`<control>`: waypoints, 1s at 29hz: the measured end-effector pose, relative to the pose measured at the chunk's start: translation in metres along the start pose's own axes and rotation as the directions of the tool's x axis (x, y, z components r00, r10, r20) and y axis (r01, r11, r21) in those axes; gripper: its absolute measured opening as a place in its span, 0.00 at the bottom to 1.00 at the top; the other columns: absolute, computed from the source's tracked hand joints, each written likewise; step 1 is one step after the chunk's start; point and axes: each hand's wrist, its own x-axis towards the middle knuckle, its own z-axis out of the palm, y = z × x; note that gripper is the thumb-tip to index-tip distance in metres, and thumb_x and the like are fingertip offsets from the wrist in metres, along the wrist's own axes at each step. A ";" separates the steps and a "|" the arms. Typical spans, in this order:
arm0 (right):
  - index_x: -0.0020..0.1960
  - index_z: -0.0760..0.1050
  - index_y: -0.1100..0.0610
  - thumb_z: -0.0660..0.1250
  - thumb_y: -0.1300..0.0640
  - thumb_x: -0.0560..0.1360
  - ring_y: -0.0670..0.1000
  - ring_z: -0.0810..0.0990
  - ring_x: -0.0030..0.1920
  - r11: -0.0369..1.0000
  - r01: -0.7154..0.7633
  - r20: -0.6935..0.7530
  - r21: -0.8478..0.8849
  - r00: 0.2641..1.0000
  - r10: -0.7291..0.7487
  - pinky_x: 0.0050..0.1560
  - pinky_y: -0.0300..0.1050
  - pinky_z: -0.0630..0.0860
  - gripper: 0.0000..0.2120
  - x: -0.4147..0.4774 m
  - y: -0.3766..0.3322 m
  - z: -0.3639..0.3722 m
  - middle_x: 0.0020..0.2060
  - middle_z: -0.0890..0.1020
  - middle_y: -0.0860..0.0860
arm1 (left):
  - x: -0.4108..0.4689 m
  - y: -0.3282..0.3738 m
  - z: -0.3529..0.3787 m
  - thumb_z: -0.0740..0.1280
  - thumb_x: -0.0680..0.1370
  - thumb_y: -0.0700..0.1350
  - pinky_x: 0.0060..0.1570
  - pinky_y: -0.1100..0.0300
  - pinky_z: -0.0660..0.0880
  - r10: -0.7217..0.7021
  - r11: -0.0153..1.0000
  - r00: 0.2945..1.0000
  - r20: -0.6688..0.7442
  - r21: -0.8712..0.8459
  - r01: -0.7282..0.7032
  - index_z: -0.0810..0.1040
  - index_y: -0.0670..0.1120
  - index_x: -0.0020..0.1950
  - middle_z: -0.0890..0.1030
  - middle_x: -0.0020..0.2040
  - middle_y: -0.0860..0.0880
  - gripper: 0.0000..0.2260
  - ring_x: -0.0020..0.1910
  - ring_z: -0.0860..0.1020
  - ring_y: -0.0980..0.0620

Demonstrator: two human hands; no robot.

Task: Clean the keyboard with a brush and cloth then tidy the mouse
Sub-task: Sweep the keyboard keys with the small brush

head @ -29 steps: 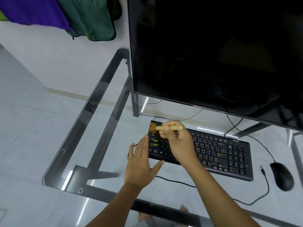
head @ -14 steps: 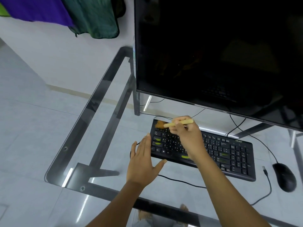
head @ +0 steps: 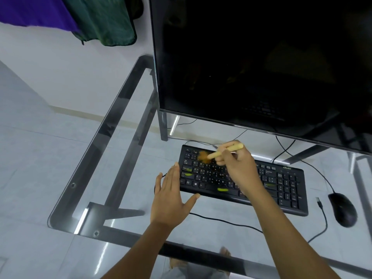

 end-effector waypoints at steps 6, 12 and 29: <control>0.47 0.75 0.53 0.61 0.63 0.79 0.51 0.83 0.40 0.998 -0.014 -0.071 0.061 0.997 0.019 0.42 0.41 0.81 0.08 -0.013 0.006 -0.012 0.41 0.84 0.53 | 0.000 0.001 0.000 0.61 0.75 0.68 0.75 0.47 0.50 0.003 1.000 1.000 -0.008 -0.013 -0.003 0.53 0.46 0.77 0.61 0.76 0.50 0.40 0.75 0.60 0.53; 0.45 0.75 0.45 0.63 0.55 0.78 0.48 0.83 0.42 0.999 0.014 0.007 -0.032 1.000 -0.013 0.43 0.41 0.80 0.06 -0.027 0.017 -0.008 0.42 0.84 0.48 | 0.000 0.000 0.001 0.61 0.74 0.67 0.75 0.47 0.51 0.002 1.000 1.000 -0.001 -0.008 -0.002 0.54 0.46 0.77 0.62 0.76 0.49 0.40 0.75 0.60 0.53; 0.44 0.75 0.50 0.63 0.60 0.79 0.48 0.83 0.42 0.998 -0.049 -0.082 0.035 0.995 0.052 0.45 0.44 0.80 0.07 0.000 -0.002 -0.006 0.42 0.84 0.50 | 0.001 0.000 -0.001 0.61 0.74 0.68 0.75 0.47 0.51 -0.001 1.000 1.000 -0.011 -0.006 0.001 0.55 0.45 0.77 0.63 0.76 0.49 0.40 0.75 0.60 0.53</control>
